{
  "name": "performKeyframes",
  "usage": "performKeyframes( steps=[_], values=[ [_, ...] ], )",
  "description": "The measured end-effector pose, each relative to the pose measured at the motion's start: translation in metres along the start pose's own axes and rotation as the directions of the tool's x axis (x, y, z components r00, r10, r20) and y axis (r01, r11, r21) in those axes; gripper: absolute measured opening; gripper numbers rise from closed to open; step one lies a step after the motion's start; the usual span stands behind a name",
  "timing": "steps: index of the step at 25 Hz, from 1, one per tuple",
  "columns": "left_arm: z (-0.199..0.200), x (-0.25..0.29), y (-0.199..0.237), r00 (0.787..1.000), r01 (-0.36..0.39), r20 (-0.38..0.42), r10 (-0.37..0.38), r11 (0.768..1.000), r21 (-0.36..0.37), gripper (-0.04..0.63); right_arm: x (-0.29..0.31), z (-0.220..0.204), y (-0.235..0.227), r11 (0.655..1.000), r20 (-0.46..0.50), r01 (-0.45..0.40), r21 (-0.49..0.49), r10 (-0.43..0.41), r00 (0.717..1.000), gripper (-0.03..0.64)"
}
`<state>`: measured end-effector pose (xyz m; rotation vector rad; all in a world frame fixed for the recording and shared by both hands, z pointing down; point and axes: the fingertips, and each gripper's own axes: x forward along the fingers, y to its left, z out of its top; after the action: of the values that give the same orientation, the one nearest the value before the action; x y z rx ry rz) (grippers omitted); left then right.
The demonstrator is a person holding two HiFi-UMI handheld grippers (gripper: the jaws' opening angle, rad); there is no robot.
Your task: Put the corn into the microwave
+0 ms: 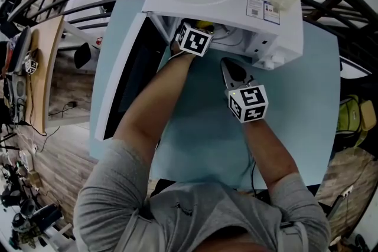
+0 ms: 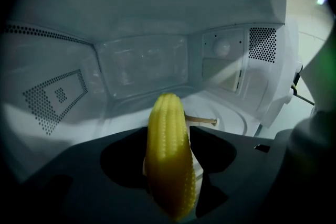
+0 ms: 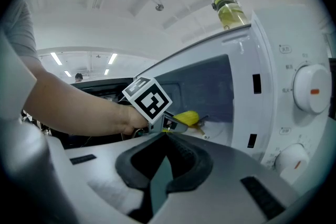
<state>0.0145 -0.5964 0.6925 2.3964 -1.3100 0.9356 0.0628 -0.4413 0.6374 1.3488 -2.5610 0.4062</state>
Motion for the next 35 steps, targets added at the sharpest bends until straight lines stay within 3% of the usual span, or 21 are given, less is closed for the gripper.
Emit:
performKeyframes(
  steps=[10, 20, 26, 35],
  values=[
    [-0.017, -0.005, 0.010, 0.997, -0.024, -0.077, 0.019, 0.998, -0.063, 0.308, -0.017, 0.015, -0.004, 1.000, -0.016, 0.027, -0.010, -0.027, 1.000, 0.018],
    [-0.028, -0.021, 0.004, 0.996, -0.008, -0.091, -0.001, 0.995, -0.099, 0.321, -0.029, 0.023, -0.003, 0.999, -0.051, 0.038, -0.013, -0.039, 0.998, 0.018],
    [-0.021, -0.054, 0.009, 0.998, -0.022, -0.054, 0.015, 0.991, -0.135, 0.321, -0.039, 0.036, -0.003, 0.999, -0.041, 0.032, 0.029, -0.030, 0.999, 0.018],
    [-0.035, -0.136, -0.037, 0.994, 0.105, 0.009, -0.106, 0.962, -0.253, 0.321, -0.060, 0.049, 0.006, 0.992, -0.046, -0.008, 0.129, 0.014, 0.999, 0.018]
  ],
)
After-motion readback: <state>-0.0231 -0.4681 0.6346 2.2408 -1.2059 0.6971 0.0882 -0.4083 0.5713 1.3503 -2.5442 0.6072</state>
